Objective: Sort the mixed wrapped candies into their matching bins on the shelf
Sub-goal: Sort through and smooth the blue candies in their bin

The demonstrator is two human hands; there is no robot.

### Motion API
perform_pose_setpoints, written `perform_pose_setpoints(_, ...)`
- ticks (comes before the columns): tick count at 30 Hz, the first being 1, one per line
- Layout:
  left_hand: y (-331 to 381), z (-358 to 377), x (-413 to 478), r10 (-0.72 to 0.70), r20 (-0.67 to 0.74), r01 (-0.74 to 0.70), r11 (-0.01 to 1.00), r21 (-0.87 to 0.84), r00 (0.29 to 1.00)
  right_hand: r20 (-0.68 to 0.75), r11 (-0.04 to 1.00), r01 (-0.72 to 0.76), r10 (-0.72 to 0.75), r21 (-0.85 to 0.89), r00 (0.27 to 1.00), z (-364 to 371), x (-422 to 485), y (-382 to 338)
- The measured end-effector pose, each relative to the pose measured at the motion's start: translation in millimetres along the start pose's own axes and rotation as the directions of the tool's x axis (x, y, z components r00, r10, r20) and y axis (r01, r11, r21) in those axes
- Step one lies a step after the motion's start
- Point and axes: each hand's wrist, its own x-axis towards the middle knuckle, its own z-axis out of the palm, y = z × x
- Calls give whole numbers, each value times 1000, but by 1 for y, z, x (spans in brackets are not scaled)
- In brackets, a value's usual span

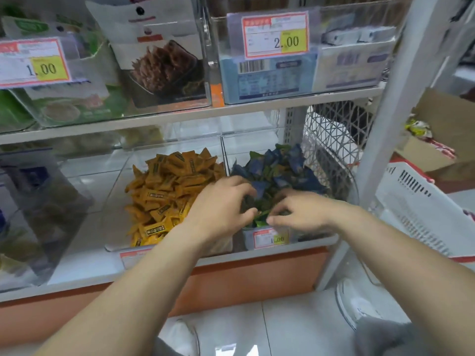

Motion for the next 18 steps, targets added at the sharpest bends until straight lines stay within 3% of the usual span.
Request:
perform_pose_setpoints(3, -7, 10, 7, 39, 68, -44, 996, 79, 997, 26, 996, -12, 10, 94, 1000, -10, -1, 18)
perform_pose_setpoints(7, -15, 15, 12, 50, 76, -55, 997, 62, 996, -50, 988, 6, 2, 157, 999, -12, 2, 36)
perform_pose_setpoints(9, -14, 16, 12, 41, 74, -45, 998, 51, 996, -200, 984, 9, 26, 176, 980, -14, 6, 41)
perform_pose_setpoints(12, -10, 17, 14, 20, 50, -22, 998, 55, 999, -480, 981, -19, 112, 195, 870, -17, 11, 52)
perform_pose_setpoints(16, 6, 18, 20, -16, -21, 19, 983, 184, 1000, -369, 974, -211, 227, 83, 901, -13, 12, 60)
perform_pose_setpoints(18, 19, 20, 26, 0, -17, 3, 975, 221, 1000, -488, 975, -189, 221, 114, 845, -15, 7, 59)
